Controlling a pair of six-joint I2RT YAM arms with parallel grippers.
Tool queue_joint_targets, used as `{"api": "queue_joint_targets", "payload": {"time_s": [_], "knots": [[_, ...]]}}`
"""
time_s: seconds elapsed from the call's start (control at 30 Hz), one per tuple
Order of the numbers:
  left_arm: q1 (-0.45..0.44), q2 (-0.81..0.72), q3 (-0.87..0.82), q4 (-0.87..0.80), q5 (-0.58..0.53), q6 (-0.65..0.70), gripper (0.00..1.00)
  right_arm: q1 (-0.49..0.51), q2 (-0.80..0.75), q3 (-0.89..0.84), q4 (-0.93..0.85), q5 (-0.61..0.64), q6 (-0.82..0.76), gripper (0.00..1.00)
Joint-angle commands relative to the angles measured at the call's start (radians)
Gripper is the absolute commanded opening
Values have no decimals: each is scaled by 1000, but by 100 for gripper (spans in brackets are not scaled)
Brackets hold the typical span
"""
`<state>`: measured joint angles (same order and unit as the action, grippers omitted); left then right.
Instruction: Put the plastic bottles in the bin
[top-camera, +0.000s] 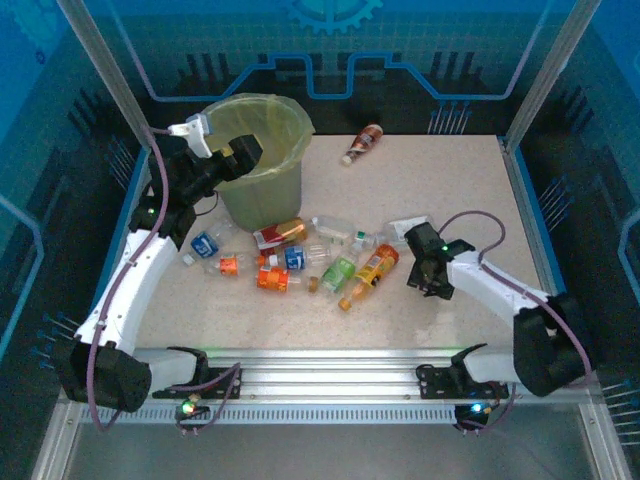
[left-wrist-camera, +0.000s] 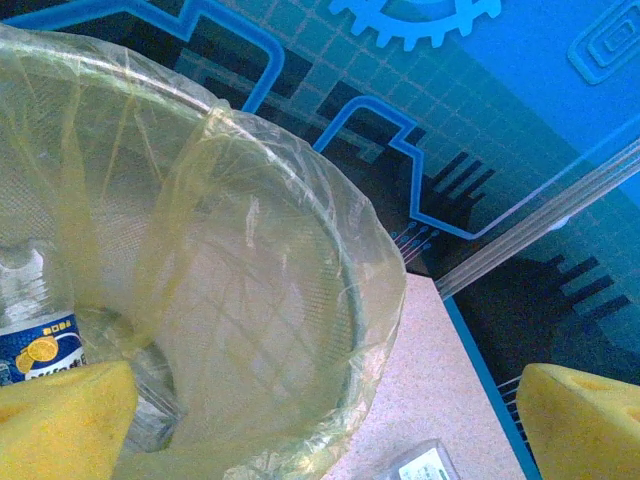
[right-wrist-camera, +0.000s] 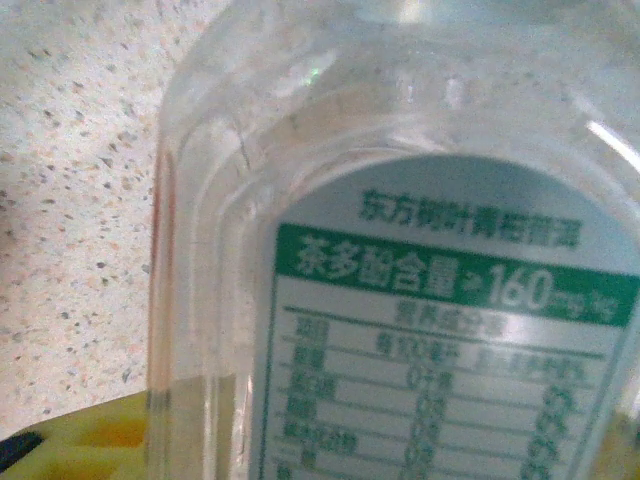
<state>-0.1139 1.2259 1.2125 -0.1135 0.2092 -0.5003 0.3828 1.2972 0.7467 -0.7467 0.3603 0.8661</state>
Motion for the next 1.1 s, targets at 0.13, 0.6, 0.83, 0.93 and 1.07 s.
{"api": "queue_joint_targets", "payload": {"time_s": [0.13, 0.6, 0.83, 0.93, 1.07], "knots": [[-30, 23, 24, 23, 73, -41, 99, 90, -221, 38, -38, 103, -104, 41], [-207, 112, 160, -23, 218, -69, 99, 268, -368, 117, 425, -63, -511, 41], [-255, 180, 190, 74, 397, -143, 99, 279, -347, 127, 593, -238, -599, 43], [-282, 206, 208, 112, 464, -155, 99, 279, -326, 167, 633, -294, -607, 43], [-321, 225, 232, 105, 469, -123, 99, 280, -296, 180, 681, -351, -594, 43]]}}
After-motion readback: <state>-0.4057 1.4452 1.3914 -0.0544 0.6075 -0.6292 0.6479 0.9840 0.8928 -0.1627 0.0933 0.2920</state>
